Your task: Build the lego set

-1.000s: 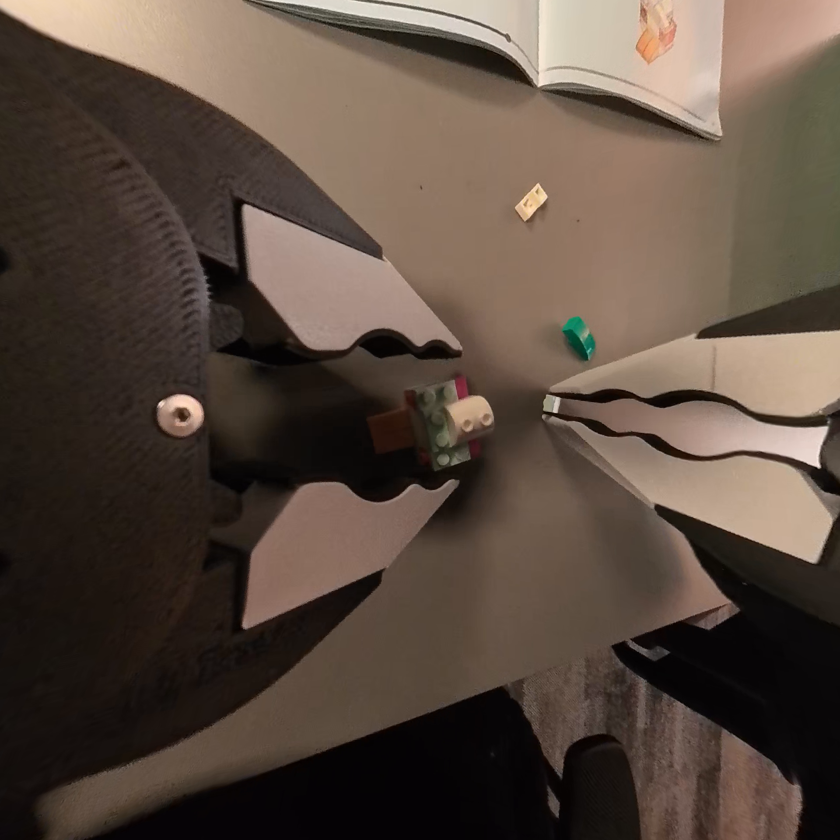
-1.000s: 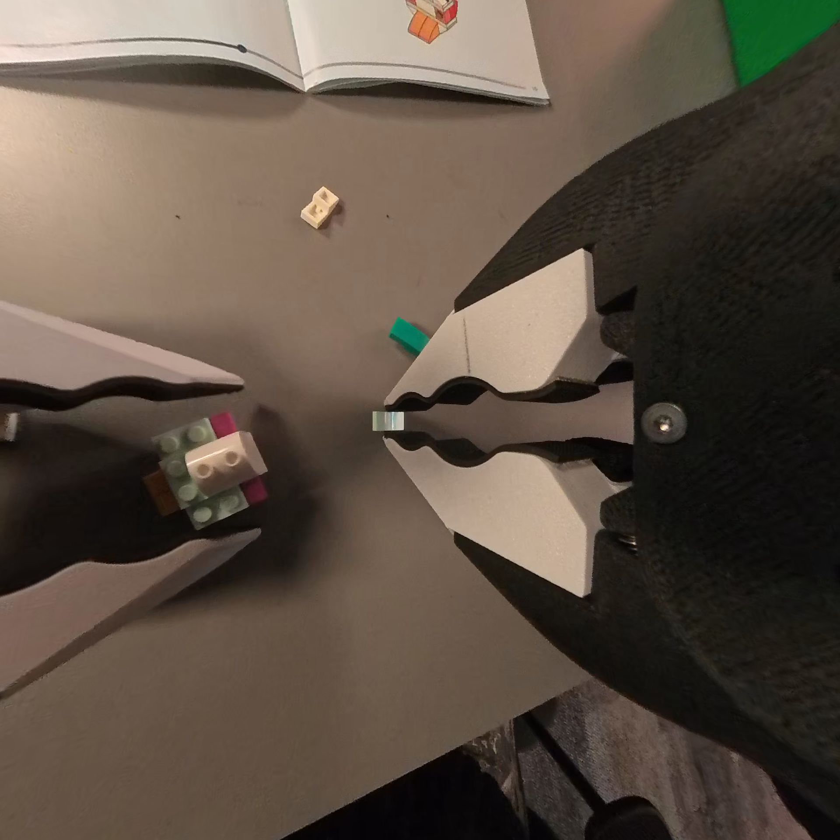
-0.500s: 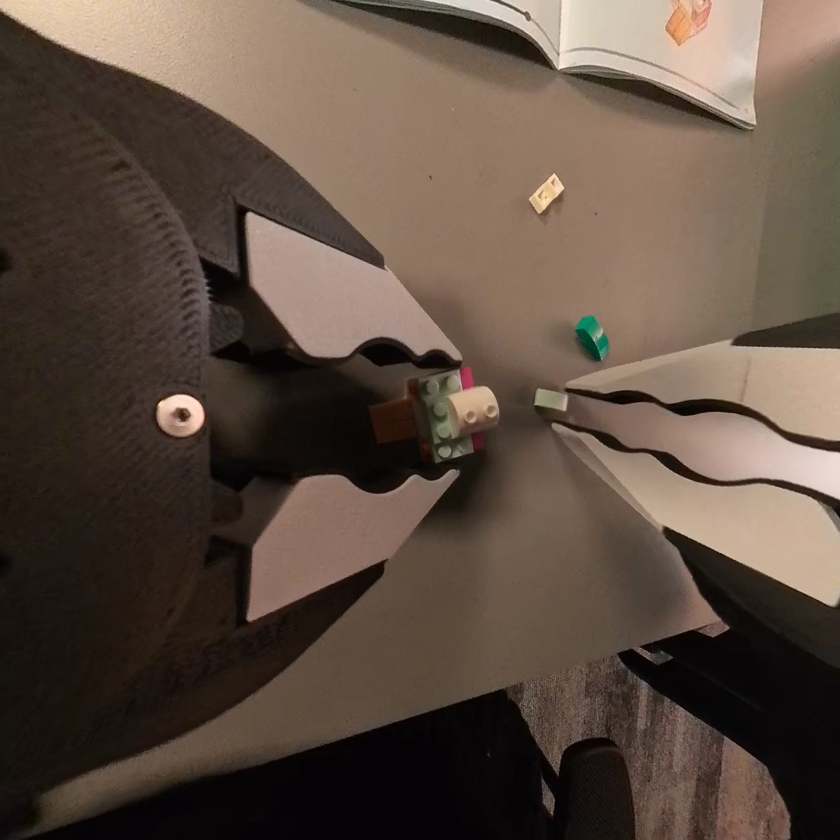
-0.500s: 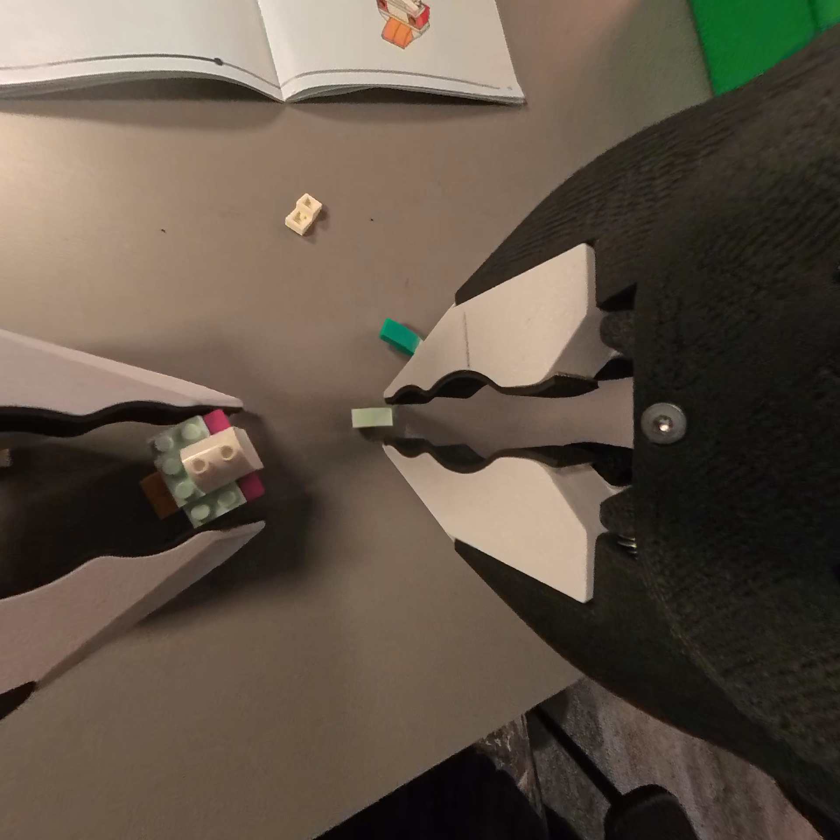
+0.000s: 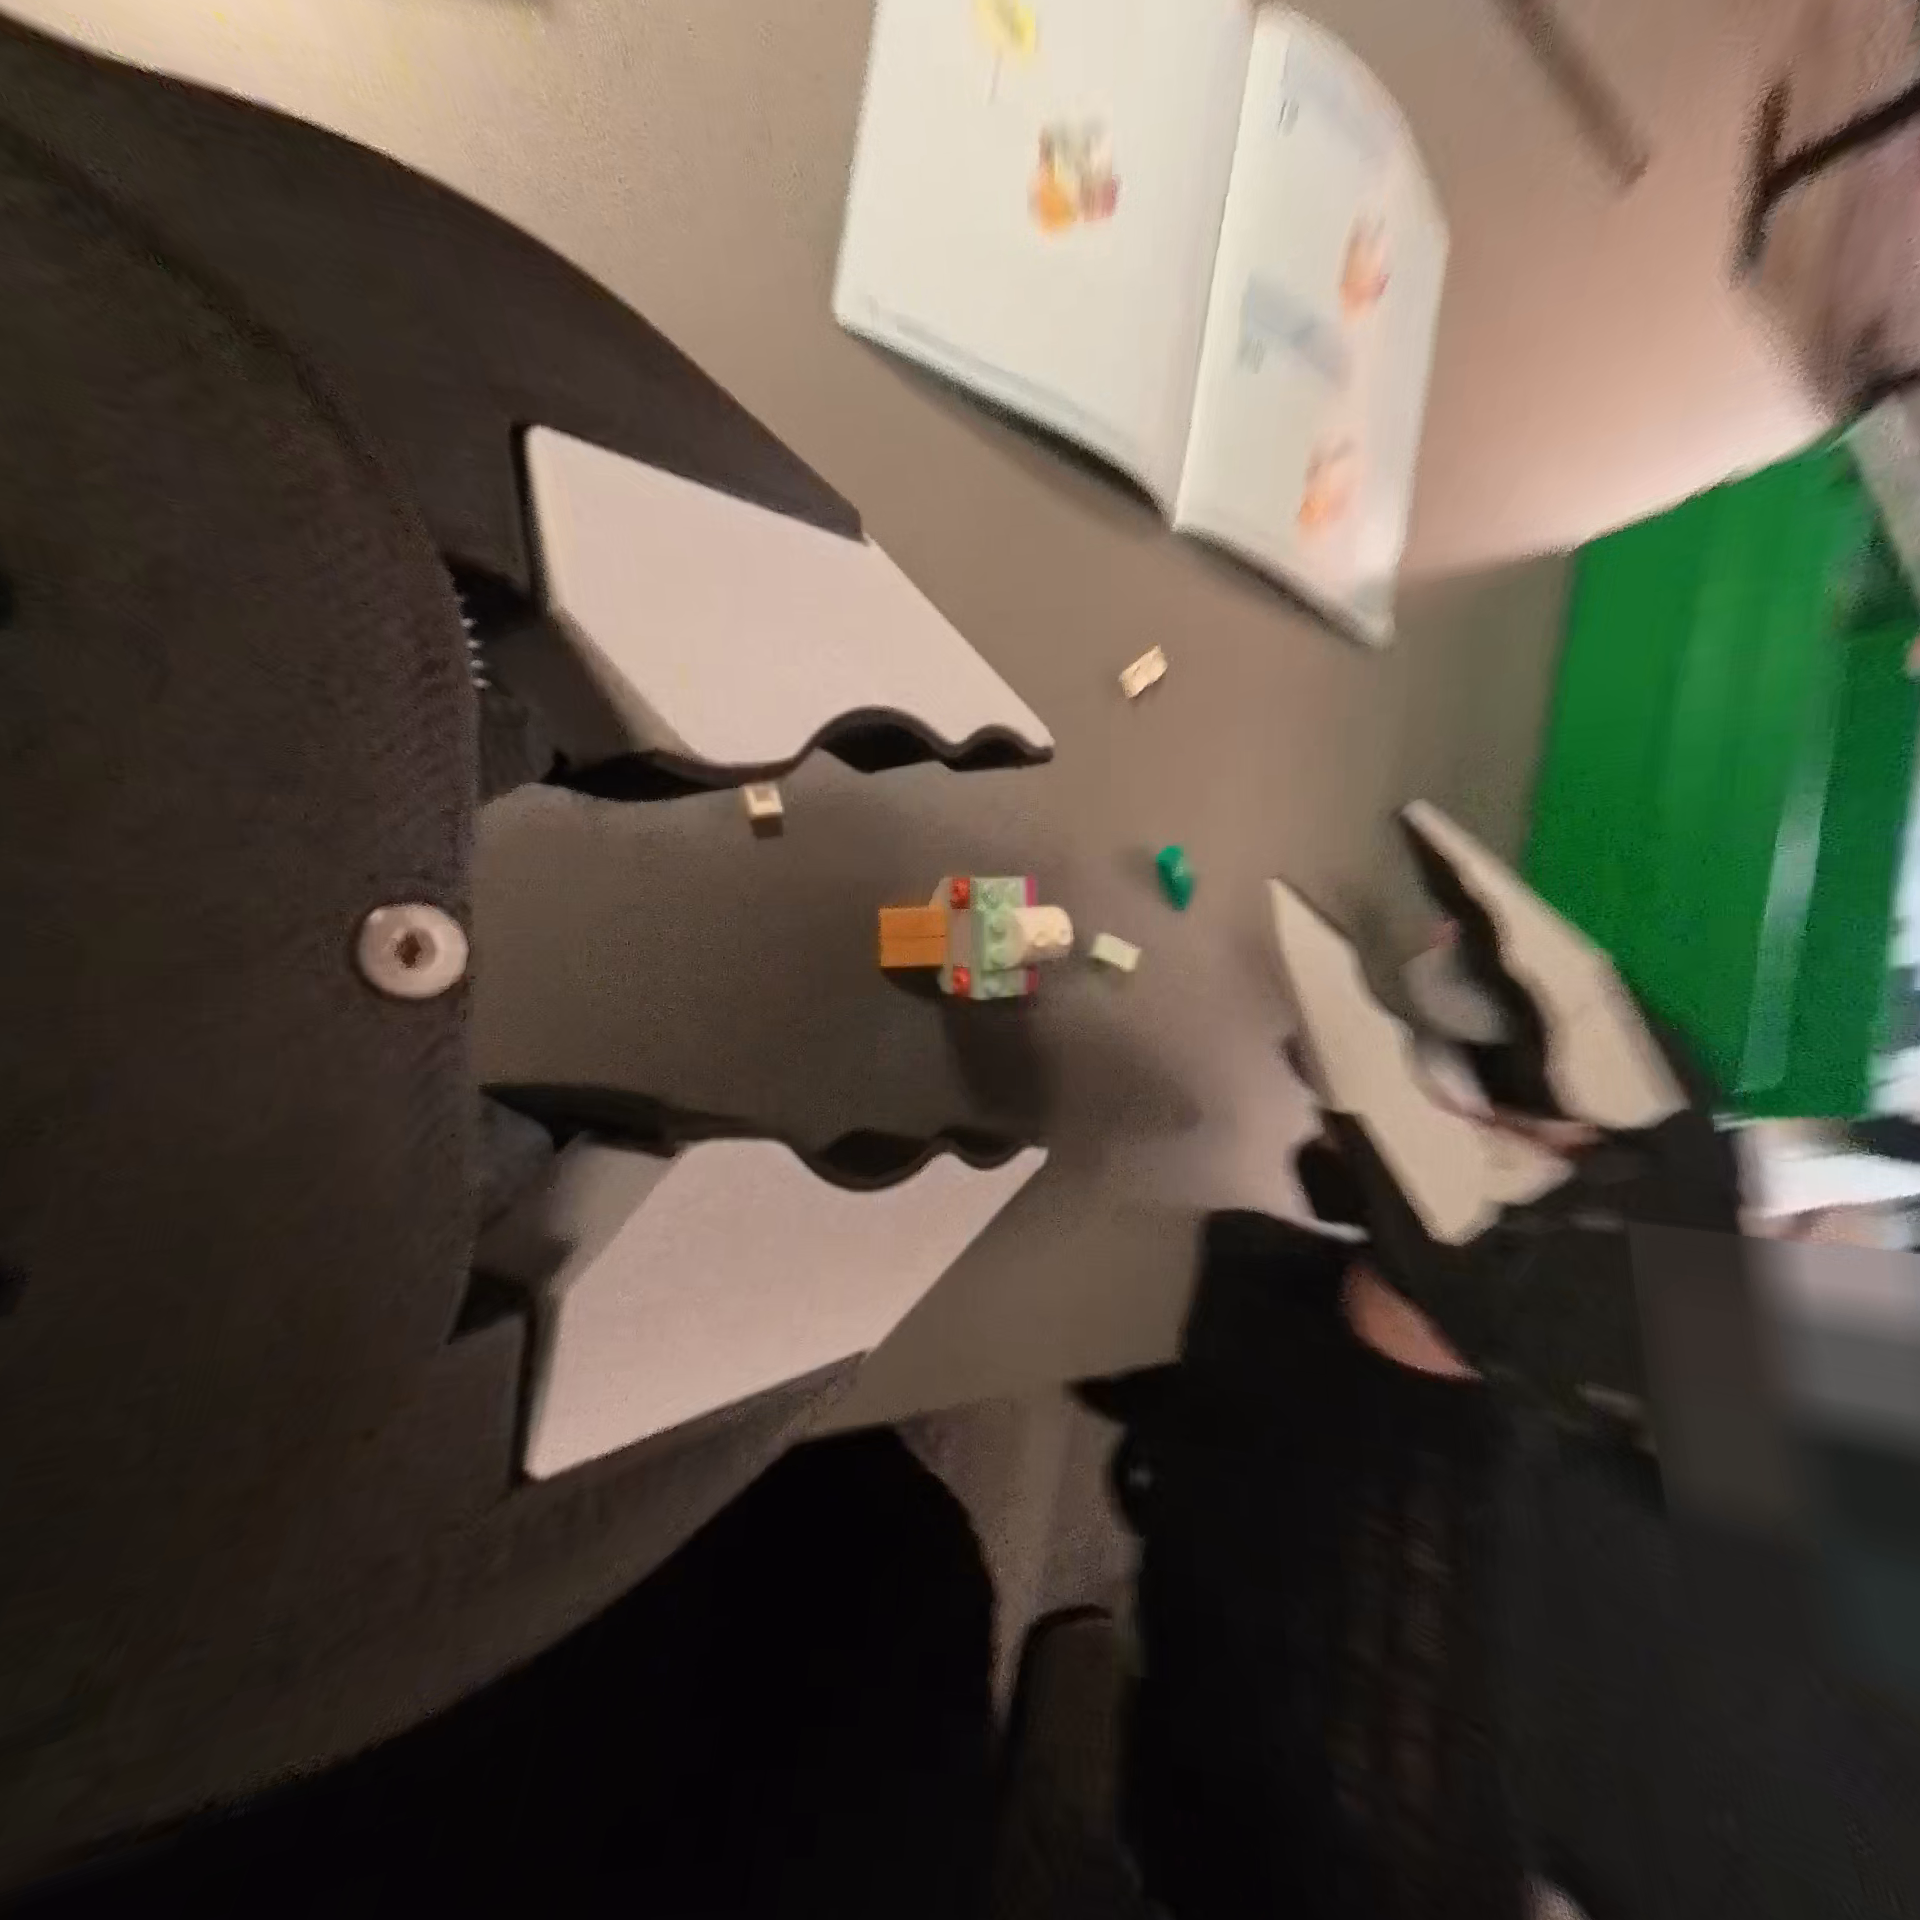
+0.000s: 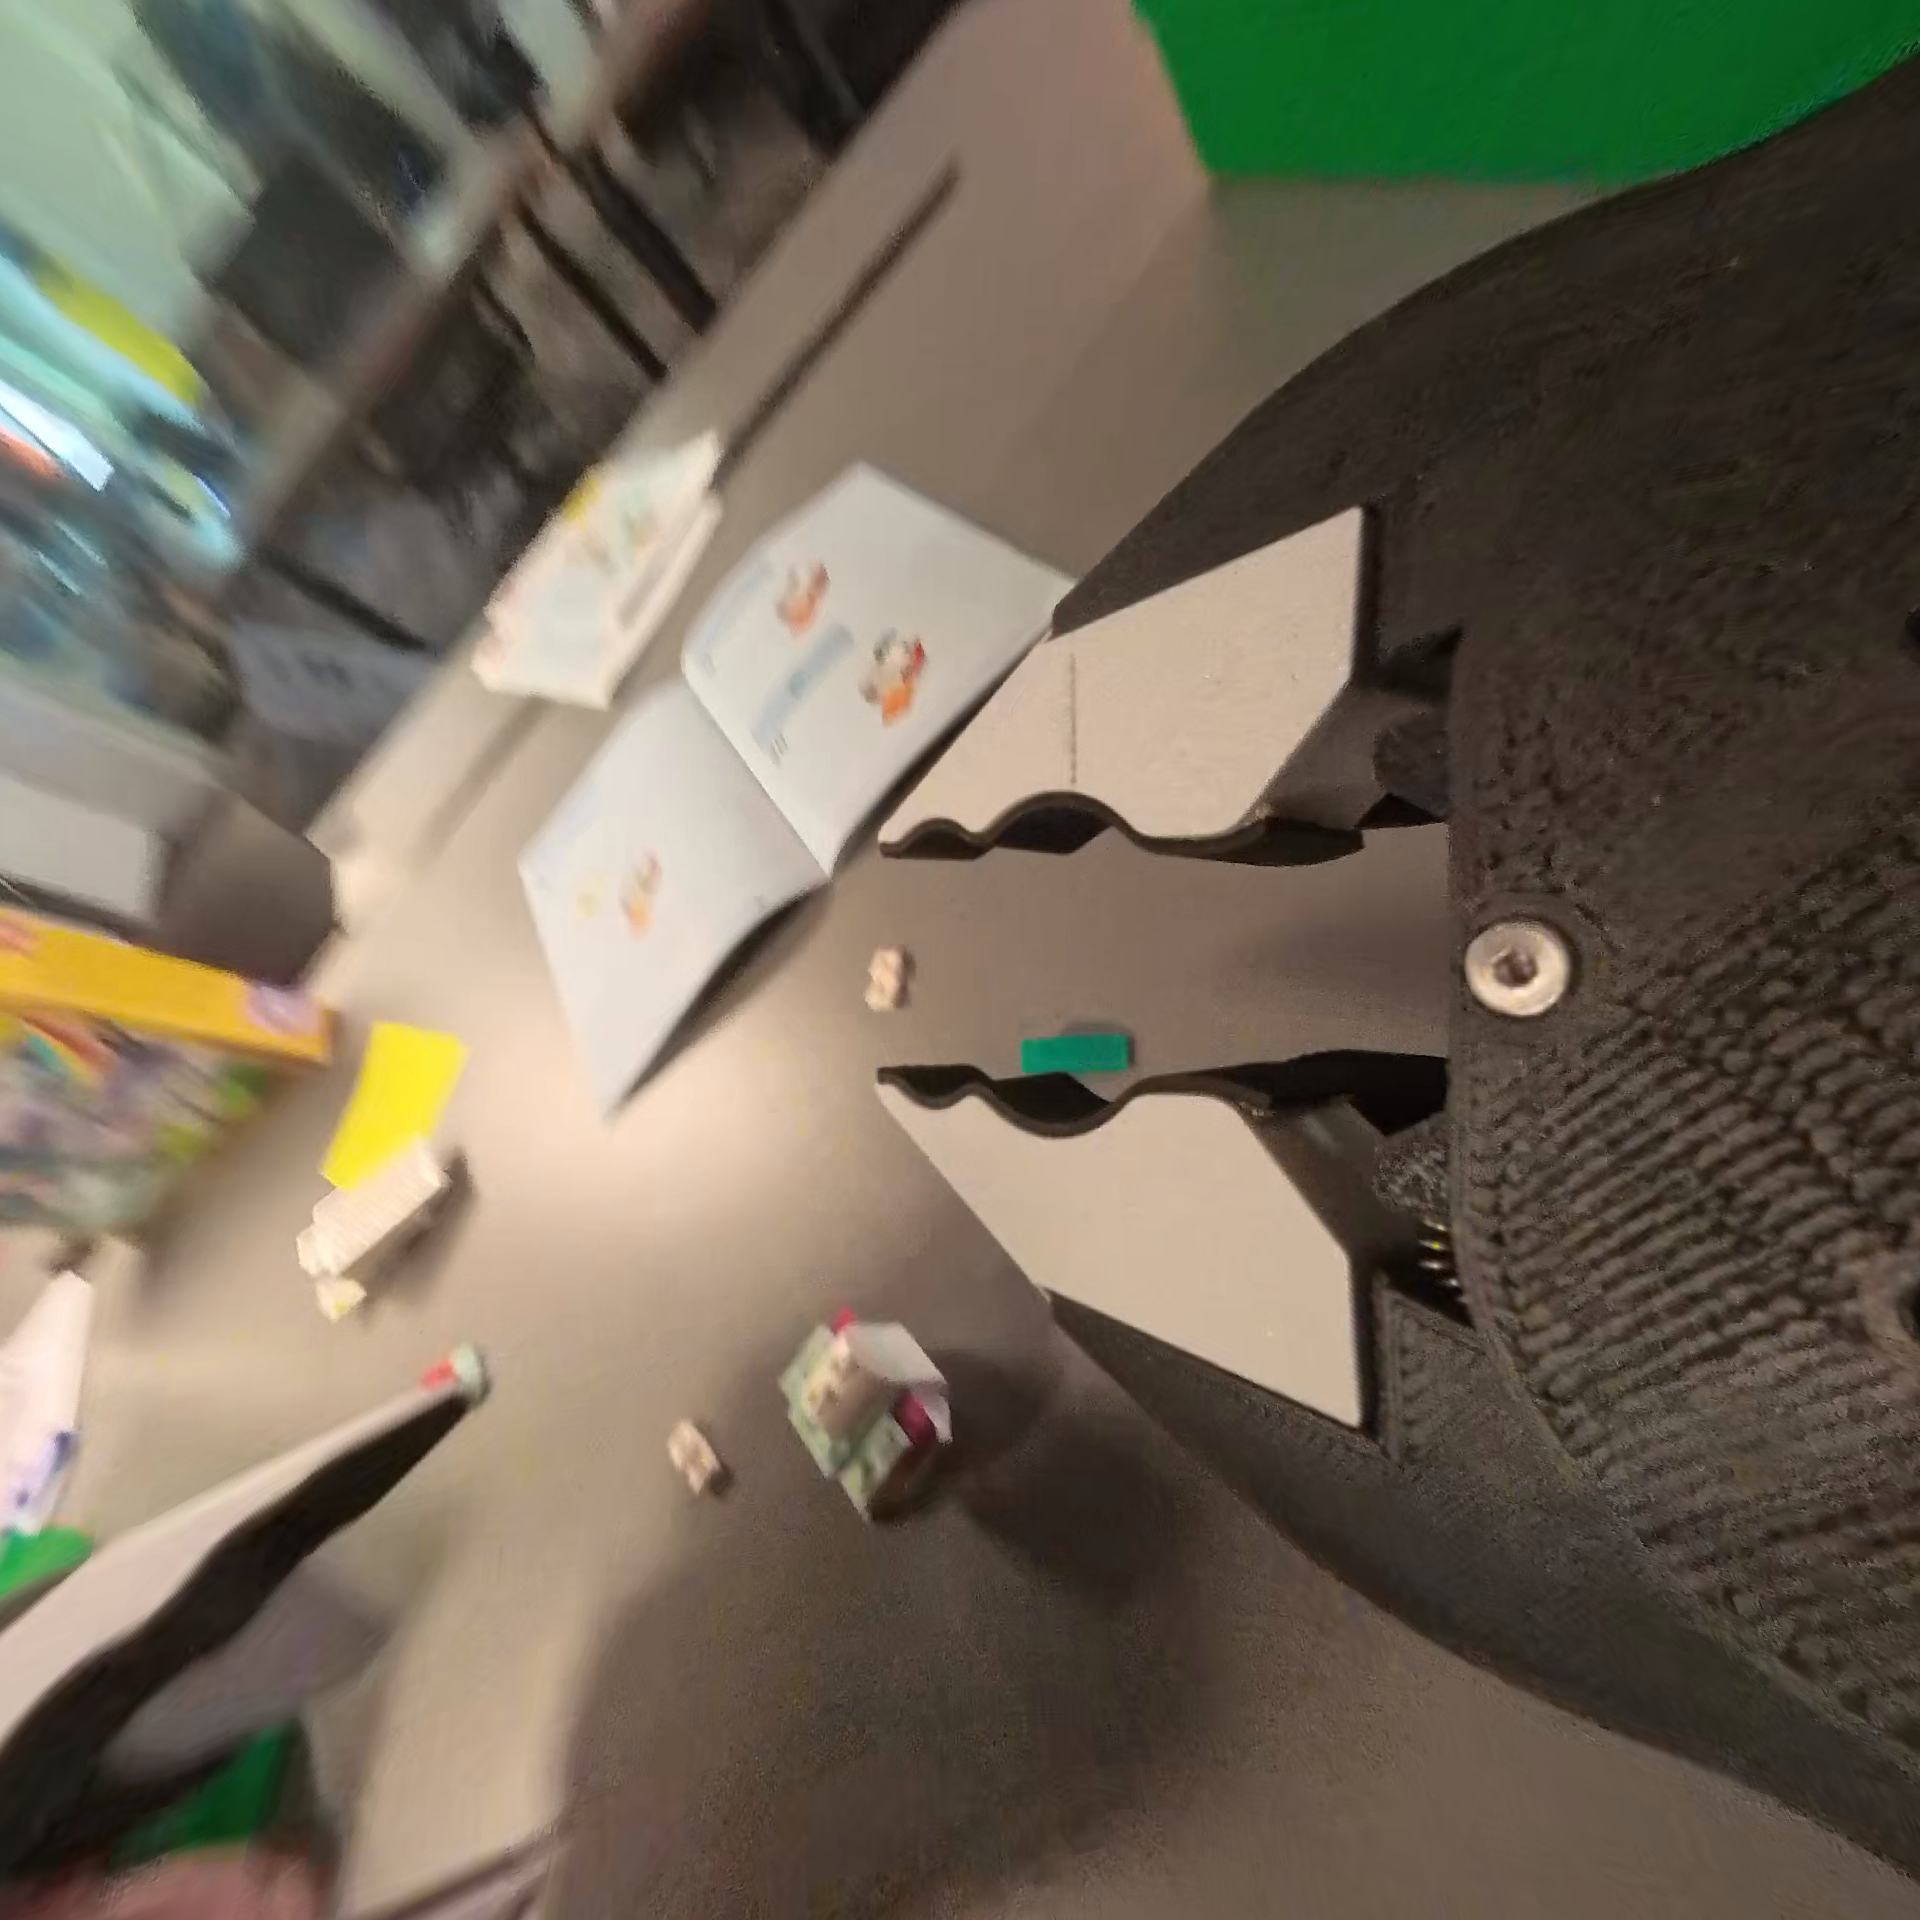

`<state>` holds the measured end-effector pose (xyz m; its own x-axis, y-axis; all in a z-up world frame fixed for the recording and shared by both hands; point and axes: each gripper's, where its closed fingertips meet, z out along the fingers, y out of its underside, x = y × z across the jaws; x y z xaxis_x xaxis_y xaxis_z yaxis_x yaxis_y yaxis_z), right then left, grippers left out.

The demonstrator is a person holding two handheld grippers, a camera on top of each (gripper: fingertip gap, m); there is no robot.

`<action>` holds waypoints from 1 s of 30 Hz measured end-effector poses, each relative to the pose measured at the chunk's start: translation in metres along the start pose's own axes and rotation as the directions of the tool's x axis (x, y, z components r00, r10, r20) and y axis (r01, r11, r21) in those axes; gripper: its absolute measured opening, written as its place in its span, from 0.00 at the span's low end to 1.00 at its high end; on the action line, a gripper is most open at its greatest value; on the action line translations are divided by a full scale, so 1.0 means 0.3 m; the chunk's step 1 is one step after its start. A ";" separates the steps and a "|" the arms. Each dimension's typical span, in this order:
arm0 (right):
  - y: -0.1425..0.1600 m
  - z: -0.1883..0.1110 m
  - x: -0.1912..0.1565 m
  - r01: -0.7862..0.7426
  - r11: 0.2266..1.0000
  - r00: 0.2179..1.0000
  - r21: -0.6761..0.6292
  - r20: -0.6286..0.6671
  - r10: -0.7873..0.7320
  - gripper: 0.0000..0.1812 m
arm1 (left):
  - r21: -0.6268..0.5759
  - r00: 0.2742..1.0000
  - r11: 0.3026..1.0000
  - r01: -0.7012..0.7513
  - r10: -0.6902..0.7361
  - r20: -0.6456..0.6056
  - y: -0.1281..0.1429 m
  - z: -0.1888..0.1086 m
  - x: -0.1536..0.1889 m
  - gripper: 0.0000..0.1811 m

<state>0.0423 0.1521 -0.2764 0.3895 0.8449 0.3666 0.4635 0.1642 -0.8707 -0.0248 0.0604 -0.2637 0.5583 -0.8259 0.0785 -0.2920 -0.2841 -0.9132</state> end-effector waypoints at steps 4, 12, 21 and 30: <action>-0.015 -0.025 0.053 0.063 0.991 0.974 0.119 -0.222 -0.035 0.17 | 0.251 0.981 0.968 -0.007 -0.042 0.187 -0.134 -0.333 0.031 0.38; -0.075 -0.109 0.186 0.217 0.951 0.828 0.220 -0.558 -0.060 0.15 | 0.303 0.667 0.949 0.091 -0.284 0.689 0.006 -1.008 -0.129 0.45; -0.073 -0.111 0.182 0.223 0.951 0.825 0.215 -0.561 -0.066 0.14 | 0.073 0.506 0.830 0.553 -0.403 0.763 0.333 -1.231 -0.268 0.39; -0.065 -0.104 0.180 0.216 0.955 0.830 0.205 -0.553 -0.069 0.13 | -0.327 0.612 0.622 0.711 -0.319 0.724 0.464 -1.166 -0.383 0.27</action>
<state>0.0793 0.1787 -0.2295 0.7315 0.4084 0.5459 0.3637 0.4434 -0.8192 -0.4011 -0.0544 -0.2599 0.9968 -0.0621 0.0499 -0.0384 -0.9234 -0.3819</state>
